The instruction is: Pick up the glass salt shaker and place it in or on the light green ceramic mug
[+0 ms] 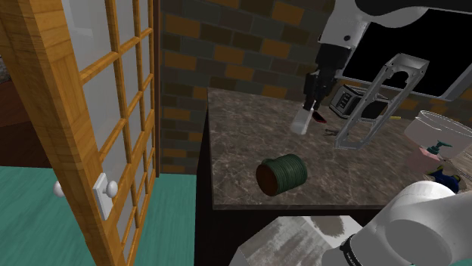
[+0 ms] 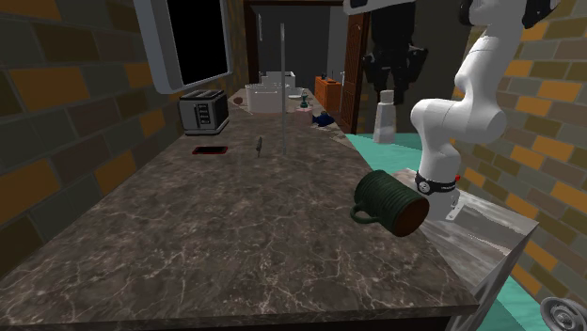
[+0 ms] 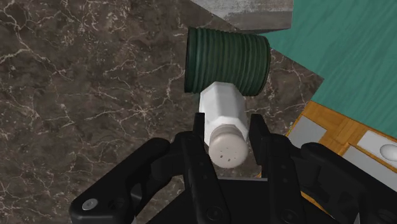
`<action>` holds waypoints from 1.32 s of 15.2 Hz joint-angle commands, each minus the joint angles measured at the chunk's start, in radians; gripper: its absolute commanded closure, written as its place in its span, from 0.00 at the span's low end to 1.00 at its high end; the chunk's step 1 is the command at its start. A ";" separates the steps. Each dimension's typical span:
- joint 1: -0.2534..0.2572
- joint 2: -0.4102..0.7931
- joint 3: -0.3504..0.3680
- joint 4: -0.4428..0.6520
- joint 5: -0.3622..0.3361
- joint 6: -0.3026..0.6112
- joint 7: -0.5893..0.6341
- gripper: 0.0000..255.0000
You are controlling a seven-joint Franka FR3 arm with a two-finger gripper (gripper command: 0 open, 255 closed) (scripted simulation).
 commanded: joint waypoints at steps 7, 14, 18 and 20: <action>0.018 -0.067 0.042 -0.124 0.030 0.061 0.046 1.00; 0.018 -0.073 0.045 -0.222 0.033 0.153 0.038 1.00; 0.018 -0.071 0.047 -0.274 0.035 0.207 0.034 1.00; 0.019 -0.069 0.048 -0.299 0.036 0.234 0.031 1.00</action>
